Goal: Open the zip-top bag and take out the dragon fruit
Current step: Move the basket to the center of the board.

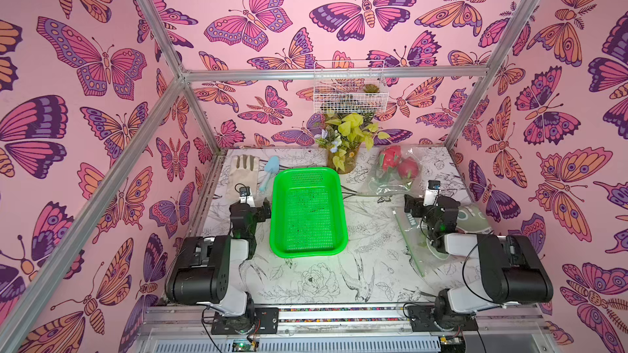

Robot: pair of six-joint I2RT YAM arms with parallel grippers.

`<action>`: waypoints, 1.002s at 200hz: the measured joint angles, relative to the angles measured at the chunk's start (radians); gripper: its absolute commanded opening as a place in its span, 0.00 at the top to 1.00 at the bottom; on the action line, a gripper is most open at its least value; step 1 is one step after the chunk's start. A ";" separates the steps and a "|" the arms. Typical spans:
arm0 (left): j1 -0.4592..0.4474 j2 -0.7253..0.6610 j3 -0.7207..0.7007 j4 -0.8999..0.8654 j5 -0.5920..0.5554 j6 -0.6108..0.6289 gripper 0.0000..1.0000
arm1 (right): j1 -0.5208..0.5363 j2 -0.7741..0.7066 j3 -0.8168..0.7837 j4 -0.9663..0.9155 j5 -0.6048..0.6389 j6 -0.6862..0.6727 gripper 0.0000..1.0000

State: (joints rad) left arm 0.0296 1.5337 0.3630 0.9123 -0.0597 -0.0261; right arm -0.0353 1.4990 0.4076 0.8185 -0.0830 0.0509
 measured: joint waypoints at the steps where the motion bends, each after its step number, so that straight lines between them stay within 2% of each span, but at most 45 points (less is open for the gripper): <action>1: 0.000 0.000 0.000 0.000 0.000 0.000 0.00 | 0.000 0.000 0.000 0.000 0.000 0.000 0.01; 169: 0.000 -0.003 0.000 -0.005 -0.002 0.000 0.00 | 0.000 0.000 0.000 0.001 0.000 0.000 0.01; 200: -0.016 -0.127 0.002 -0.117 -0.070 -0.006 0.00 | 0.000 -0.050 0.010 -0.089 0.016 0.002 0.01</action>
State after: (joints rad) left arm 0.0139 1.4067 0.3649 0.7952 -0.1299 -0.0322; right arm -0.0353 1.4487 0.4179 0.7296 -0.0673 0.0525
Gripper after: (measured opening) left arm 0.999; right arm 0.986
